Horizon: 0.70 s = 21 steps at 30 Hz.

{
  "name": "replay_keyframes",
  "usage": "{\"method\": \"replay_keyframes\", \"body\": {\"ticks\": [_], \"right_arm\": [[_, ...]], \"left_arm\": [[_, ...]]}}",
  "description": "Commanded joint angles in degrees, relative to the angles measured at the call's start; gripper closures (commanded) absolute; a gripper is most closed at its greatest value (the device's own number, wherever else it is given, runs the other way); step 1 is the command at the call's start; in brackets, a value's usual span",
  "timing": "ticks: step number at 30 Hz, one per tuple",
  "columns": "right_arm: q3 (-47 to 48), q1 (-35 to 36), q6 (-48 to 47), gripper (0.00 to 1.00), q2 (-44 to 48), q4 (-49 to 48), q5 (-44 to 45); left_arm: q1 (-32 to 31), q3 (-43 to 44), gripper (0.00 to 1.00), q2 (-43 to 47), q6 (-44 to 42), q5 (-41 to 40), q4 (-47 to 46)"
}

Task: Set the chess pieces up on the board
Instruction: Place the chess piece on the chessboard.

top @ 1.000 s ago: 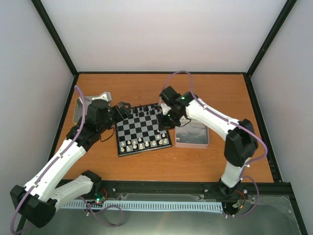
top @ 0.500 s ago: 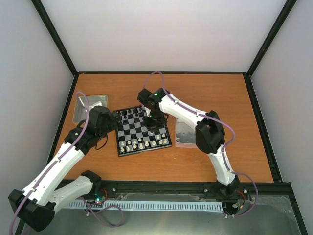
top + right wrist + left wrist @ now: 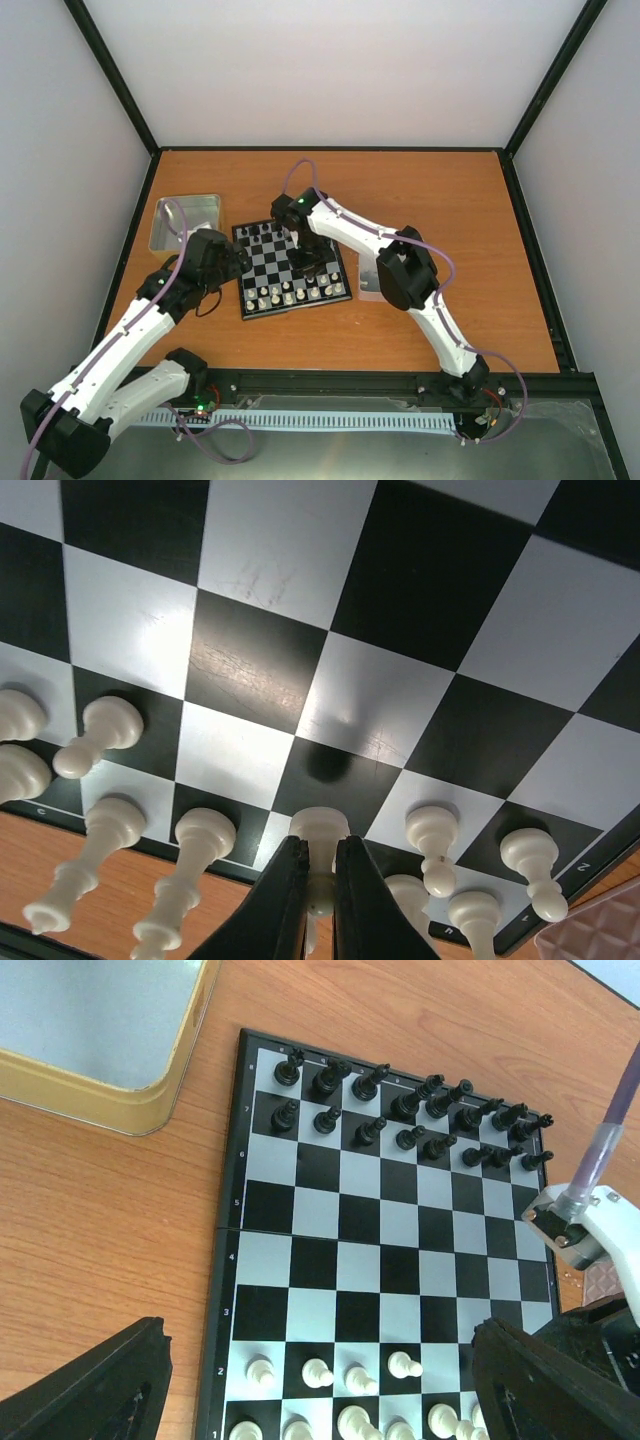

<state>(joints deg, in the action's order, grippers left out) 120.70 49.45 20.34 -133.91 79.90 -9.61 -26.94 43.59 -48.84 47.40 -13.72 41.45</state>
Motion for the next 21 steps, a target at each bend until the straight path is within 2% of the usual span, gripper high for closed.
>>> {"method": "replay_keyframes", "body": {"ticks": [1, 7, 21], "right_arm": [[0.9, 0.8, -1.2, 0.97, -1.3, 2.5, 1.4], [0.2, 0.9, -1.5, 0.97, -2.0, 1.5, 0.4], [0.7, 1.0, -0.6, 0.97, -4.2, 0.0, 1.3]], "left_arm": [[0.4, 0.7, 0.17, 1.1, 0.5, -0.8, 0.4], [0.4, 1.7, 0.17, 2.0, -0.7, -3.3, 0.6], [0.4, 1.9, 0.17, 2.0, -0.3, -2.6, 0.7]]}}
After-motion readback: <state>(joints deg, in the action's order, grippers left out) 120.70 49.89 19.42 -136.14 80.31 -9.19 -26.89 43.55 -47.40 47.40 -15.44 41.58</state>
